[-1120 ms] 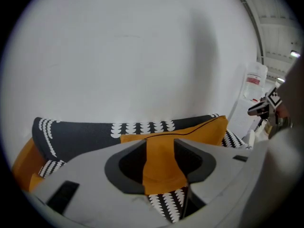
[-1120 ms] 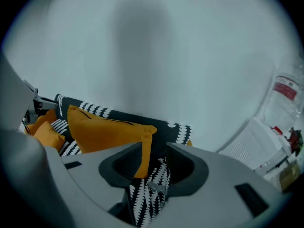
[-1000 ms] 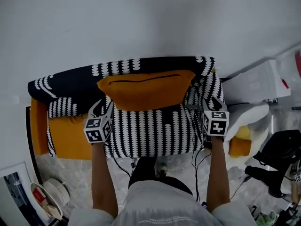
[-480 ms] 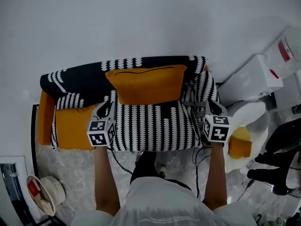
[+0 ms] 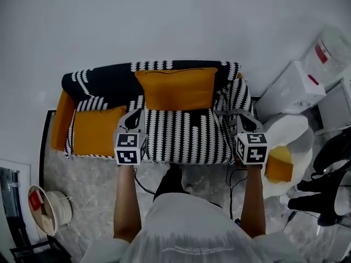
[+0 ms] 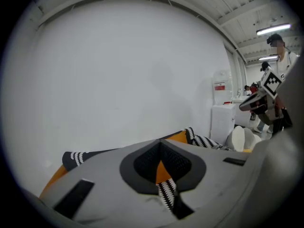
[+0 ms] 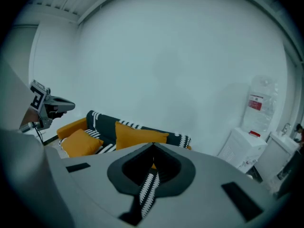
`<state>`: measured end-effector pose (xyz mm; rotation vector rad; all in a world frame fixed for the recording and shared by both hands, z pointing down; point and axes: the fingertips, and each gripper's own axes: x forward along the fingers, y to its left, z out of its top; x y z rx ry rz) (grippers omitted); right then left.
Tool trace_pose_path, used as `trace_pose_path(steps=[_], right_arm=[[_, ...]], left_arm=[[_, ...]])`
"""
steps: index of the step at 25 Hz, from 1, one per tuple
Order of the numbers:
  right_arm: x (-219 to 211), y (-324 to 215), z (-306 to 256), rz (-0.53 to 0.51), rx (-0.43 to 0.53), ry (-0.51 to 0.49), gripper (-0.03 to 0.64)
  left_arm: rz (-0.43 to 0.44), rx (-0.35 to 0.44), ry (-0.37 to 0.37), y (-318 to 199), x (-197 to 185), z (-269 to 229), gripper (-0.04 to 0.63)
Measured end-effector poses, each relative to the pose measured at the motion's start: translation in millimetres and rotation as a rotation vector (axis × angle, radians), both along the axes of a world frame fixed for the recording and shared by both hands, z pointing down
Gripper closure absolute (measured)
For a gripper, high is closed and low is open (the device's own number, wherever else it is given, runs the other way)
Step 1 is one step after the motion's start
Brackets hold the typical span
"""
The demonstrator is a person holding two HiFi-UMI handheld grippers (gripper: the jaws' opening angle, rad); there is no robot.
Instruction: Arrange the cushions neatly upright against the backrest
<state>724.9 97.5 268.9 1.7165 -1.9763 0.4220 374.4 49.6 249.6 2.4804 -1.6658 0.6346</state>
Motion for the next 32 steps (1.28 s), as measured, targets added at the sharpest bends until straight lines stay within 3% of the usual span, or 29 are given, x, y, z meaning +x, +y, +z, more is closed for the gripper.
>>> trace_pose_path(steps=[6, 14, 21, 32], right_arm=[[-32.3, 43.1, -38.2, -0.097, 0.062, 0.006, 0.612], [-80.3, 63.0, -67.3, -0.215, 0.114, 0.004, 0.612], [-158.4, 54.6, -87.5, -0.355, 0.149, 0.002, 0.612], [-349.8, 78.8, -102.0, -0.569, 0.177, -0.029, 0.612]], left_arm=[[-0.015, 0.041, 0.079, 57.4, 8.2, -32.6, 0.578], [-0.074, 0.087, 0.075, 94.5, -30.1, -55.6, 0.578], [-0.199, 0.126, 0.065, 129.3, -106.1, -75.2, 0.578], [-0.387, 0.138, 0.036, 217.7, -281.5, -83.7, 0.578]])
